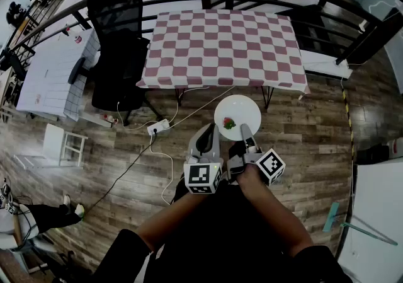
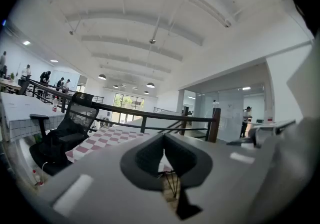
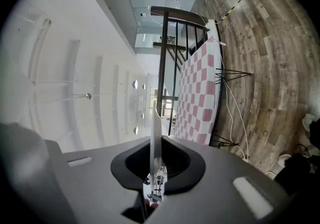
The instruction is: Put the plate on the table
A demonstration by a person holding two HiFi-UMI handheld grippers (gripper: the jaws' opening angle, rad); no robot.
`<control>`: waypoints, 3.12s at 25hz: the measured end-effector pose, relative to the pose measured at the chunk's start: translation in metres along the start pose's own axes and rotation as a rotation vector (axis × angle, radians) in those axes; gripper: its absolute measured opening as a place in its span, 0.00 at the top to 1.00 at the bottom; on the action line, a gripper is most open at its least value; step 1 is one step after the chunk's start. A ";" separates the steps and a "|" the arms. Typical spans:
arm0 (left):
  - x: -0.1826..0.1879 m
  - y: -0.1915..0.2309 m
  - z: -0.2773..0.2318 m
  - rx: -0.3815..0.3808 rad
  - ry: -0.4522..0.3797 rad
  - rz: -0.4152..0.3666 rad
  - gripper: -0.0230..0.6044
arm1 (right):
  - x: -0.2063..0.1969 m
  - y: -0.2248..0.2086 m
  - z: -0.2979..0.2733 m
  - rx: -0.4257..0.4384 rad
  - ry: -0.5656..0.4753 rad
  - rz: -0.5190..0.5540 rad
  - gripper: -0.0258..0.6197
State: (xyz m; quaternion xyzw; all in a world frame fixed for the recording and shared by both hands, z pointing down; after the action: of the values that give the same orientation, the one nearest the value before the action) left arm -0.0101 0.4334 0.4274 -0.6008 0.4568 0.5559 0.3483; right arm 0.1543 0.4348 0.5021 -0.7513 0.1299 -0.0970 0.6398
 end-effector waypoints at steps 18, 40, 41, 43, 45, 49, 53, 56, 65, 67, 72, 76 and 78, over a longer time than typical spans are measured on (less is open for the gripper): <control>-0.006 -0.002 0.017 0.037 0.003 0.006 0.95 | 0.009 0.004 0.013 0.054 0.008 0.012 0.93; -0.022 0.024 -0.054 0.045 0.045 0.068 0.95 | 0.048 -0.009 -0.036 -0.035 0.001 0.045 0.93; -0.020 0.028 -0.059 0.048 0.043 0.069 0.95 | 0.049 -0.008 -0.042 -0.034 0.006 0.048 0.93; -0.017 0.035 -0.070 0.056 0.039 0.070 0.95 | 0.050 -0.005 -0.057 -0.041 0.021 0.061 0.93; -0.014 0.043 -0.083 0.066 0.037 0.074 0.95 | 0.051 -0.002 -0.075 -0.046 0.037 0.070 0.93; -0.008 0.065 -0.113 0.079 0.041 0.085 0.95 | 0.054 0.005 -0.115 -0.009 0.043 0.033 0.93; 0.002 0.088 -0.151 0.073 0.050 0.088 0.95 | 0.059 0.009 -0.155 -0.046 0.037 0.018 0.93; 0.012 0.106 -0.177 0.060 0.057 0.081 0.95 | 0.058 0.015 -0.188 -0.039 0.029 -0.010 0.93; 0.043 0.173 -0.247 0.019 0.053 0.069 0.95 | 0.050 0.046 -0.286 -0.027 -0.002 -0.015 0.93; 0.048 0.187 -0.264 0.007 0.049 0.072 0.95 | 0.048 0.050 -0.306 -0.030 -0.009 -0.009 0.93; 0.054 0.216 -0.311 -0.045 0.046 0.088 0.95 | 0.048 0.055 -0.352 -0.022 -0.040 -0.019 0.93; 0.058 0.239 -0.335 -0.066 0.038 0.102 0.95 | 0.045 0.058 -0.378 -0.031 -0.060 -0.009 0.93; 0.060 0.250 -0.344 -0.079 0.033 0.099 0.95 | 0.043 0.059 -0.391 -0.030 -0.072 -0.008 0.93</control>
State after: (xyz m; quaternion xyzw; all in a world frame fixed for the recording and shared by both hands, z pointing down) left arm -0.1258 0.0200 0.4386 -0.5996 0.4695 0.5802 0.2888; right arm 0.0686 0.0459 0.5063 -0.7643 0.1055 -0.0704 0.6323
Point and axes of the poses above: the fingertips, and each gripper's own axes: z backward along the fingers, y to its left, x out of its top, the point moved 8 cm from there along z, backward along the fingers, and after that the axes turned 2 degrees about -z, right-handed, at the moved point
